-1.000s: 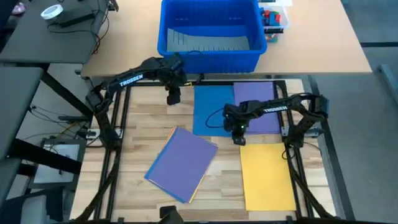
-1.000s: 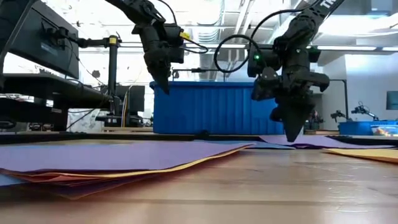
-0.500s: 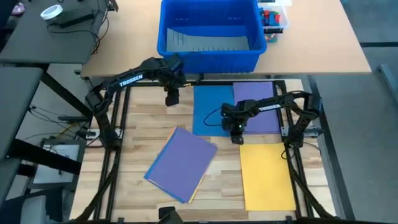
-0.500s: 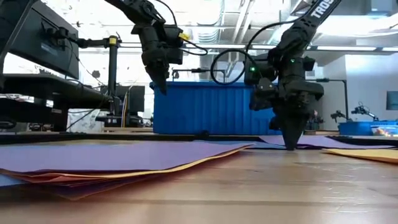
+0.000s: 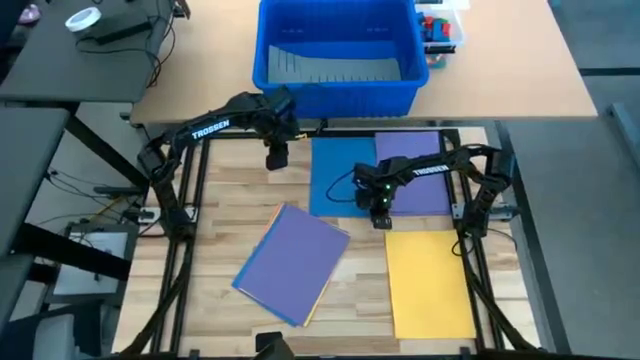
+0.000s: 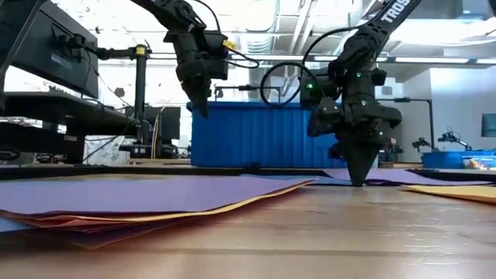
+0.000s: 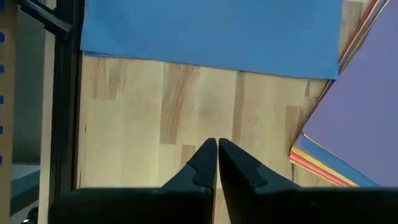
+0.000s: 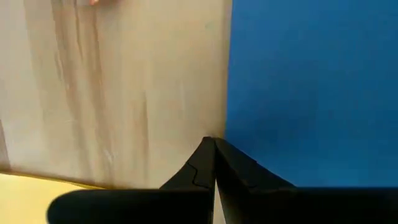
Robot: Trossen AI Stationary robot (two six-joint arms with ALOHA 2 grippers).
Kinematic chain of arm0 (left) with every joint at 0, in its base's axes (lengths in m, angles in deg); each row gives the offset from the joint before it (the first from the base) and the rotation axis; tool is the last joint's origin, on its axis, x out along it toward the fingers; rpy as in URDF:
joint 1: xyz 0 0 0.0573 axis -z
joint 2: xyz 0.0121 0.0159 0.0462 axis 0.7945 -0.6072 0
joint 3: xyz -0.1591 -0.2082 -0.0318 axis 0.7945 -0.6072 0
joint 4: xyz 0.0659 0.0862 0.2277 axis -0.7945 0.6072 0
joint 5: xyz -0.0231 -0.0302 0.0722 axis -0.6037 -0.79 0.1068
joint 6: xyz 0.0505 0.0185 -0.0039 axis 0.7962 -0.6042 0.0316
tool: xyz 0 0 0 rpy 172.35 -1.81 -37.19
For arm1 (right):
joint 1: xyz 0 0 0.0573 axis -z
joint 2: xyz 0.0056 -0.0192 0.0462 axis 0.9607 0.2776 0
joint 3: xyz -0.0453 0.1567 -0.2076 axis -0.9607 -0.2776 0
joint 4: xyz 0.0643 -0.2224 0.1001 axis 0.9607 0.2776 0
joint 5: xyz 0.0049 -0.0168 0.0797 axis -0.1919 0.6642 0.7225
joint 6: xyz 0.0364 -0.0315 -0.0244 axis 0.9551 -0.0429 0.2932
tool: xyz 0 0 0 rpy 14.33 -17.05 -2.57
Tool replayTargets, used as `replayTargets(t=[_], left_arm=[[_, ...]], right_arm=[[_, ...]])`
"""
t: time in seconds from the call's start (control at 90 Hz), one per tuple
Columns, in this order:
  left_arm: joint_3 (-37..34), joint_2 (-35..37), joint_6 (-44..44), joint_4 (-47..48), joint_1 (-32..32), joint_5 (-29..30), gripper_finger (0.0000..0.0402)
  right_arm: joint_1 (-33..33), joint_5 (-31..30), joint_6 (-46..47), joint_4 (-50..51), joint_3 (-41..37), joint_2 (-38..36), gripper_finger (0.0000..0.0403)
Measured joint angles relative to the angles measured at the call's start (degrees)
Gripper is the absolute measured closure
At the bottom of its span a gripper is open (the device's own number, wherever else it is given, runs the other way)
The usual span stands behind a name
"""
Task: Organize paper
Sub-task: Stack the blue paper on top of the other blue paper
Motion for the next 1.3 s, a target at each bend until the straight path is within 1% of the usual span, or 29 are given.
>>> replayTargets(t=[0.344, 0.522, 0.711, 0.878, 1.0, 1.122, 1.3], left_arm=[[0.0, 0.0, 0.0, 0.0, 0.0, 0.0, 0.0402], [0.0, 0.0, 0.0, 0.0, 0.0, 0.0, 0.0402], [0.0, 0.0, 0.0, 0.1, 0.0, 0.0, 0.0402], [0.0, 0.6, -0.3, 1.1, 0.2, 0.0, 0.0402], [0.0, 2.0, -1.3, 1.6, 0.3, -0.1, 0.0402], [0.0, 3.1, -2.1, 1.7, 0.4, -0.2, 0.0402], [0.0, 3.5, -1.5, 3.9, 0.4, -0.2, 0.0402]], right_arm=[[0.0, -1.3, -3.0, 1.3, 0.1, -0.1, 0.0403], [0.4, -2.1, -2.5, 1.8, 0.1, -0.1, 0.0403], [0.5, -2.0, 0.3, 3.7, 1.2, 0.0, 0.0403], [0.7, -1.5, 4.3, 10.0, 6.6, 0.3, 0.0403], [0.5, 0.4, 6.8, 13.2, 10.4, 0.2, 0.0403], [0.5, 1.3, 10.2, 12.2, 12.7, 0.1, 0.0403], [0.4, 1.7, 12.5, 12.0, 12.8, 0.1, 0.0403]])
